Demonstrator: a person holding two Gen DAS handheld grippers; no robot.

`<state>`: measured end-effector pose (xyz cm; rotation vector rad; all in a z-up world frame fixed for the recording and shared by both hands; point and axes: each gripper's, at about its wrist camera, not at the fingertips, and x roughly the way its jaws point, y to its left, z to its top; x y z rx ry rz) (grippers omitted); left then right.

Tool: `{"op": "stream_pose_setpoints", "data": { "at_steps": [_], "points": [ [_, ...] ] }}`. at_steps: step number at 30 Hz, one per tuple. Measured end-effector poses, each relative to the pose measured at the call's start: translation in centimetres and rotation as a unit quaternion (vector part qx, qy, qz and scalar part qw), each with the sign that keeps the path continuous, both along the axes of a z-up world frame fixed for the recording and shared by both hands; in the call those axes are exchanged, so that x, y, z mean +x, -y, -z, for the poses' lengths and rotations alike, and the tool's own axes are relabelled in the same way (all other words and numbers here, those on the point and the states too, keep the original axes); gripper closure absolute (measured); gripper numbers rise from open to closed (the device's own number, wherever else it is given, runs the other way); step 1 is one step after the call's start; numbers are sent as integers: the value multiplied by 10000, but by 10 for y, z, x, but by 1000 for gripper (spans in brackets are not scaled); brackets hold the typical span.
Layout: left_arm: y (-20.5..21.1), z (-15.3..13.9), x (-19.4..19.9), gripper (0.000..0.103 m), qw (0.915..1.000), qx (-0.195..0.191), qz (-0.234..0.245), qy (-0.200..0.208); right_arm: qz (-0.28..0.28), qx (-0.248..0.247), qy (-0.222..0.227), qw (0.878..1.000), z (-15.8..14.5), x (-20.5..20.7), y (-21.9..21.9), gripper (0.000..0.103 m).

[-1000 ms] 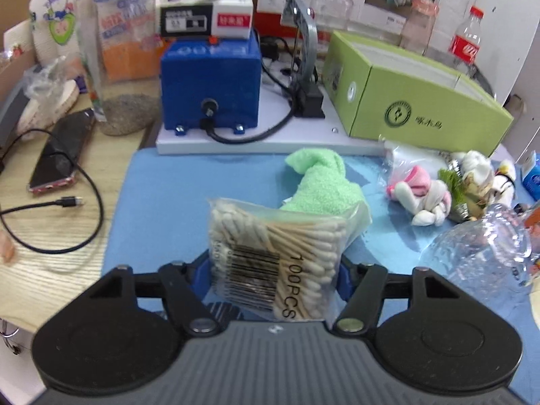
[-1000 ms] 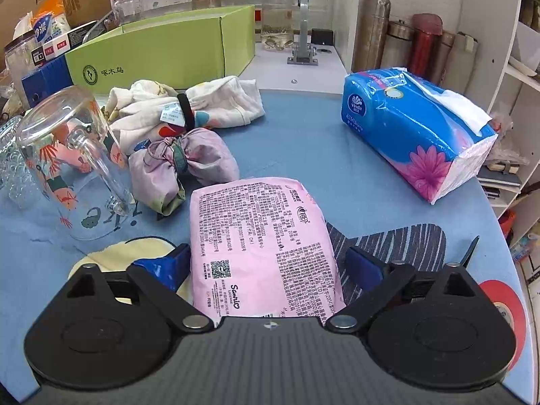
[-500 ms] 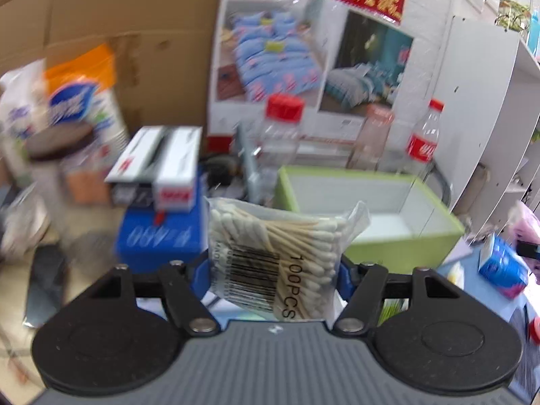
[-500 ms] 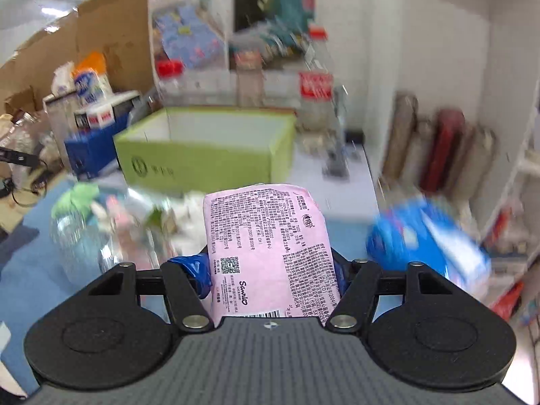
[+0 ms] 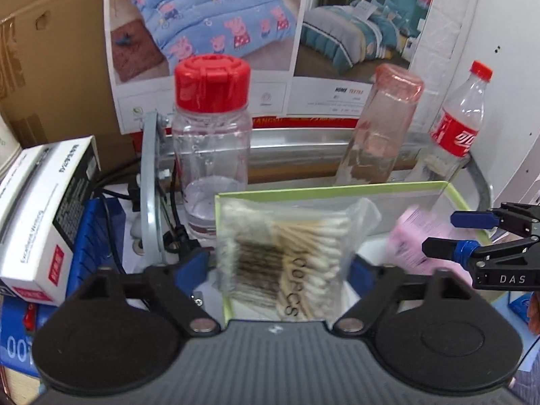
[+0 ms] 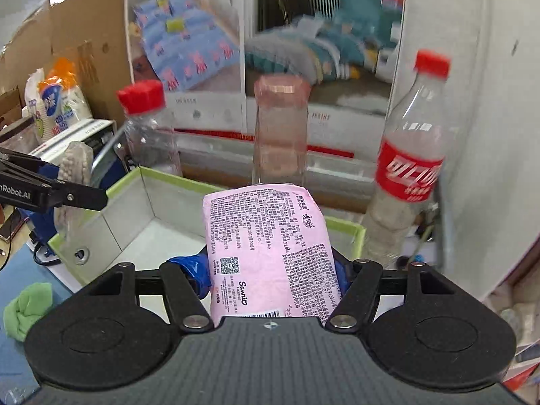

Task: Organize soft objects
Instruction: 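Carry both held packs over the lime-green box and open both grippers, then move left gripper to the green towel while right gripper approaches the pink-purple cloth bundle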

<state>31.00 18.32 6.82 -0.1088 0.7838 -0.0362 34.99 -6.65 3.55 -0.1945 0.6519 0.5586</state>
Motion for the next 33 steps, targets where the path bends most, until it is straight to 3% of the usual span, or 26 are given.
{"op": "stream_pose_setpoints", "data": {
  "at_steps": [3, 9, 11, 16, 24, 29, 33],
  "points": [
    [-2, -3, -8, 11, 9999, 42, -15, 126, 164, -53, -181, 9997, 10, 8, -4, 47],
    [-14, -26, -59, 10, 9982, 154, -232, 531, 265, 402, 161, 9987, -8, -12, 10, 45],
    [-22, -32, -87, 1, 9970, 147, -365, 667, 273, 494, 235, 9981, -15, -32, 18, 44],
    [-45, -34, -160, 1, 9934, 117, -754, 860, 367, 580, 527, 9962, -19, -112, 49, 42],
    [-71, 6, -253, 1, 9870, 164, -1528, 469, 1351, 1162, 644, 9819, 18, -219, 121, 41],
    [-80, 44, -290, 1, 9808, -329, -1918, 103, 2085, 1464, 364, 9663, 49, -258, 156, 40],
    [-83, 56, -296, 1, 9764, -638, -2061, -86, 2223, 1596, 57, 9618, 65, -263, 162, 40]
  ]
}}
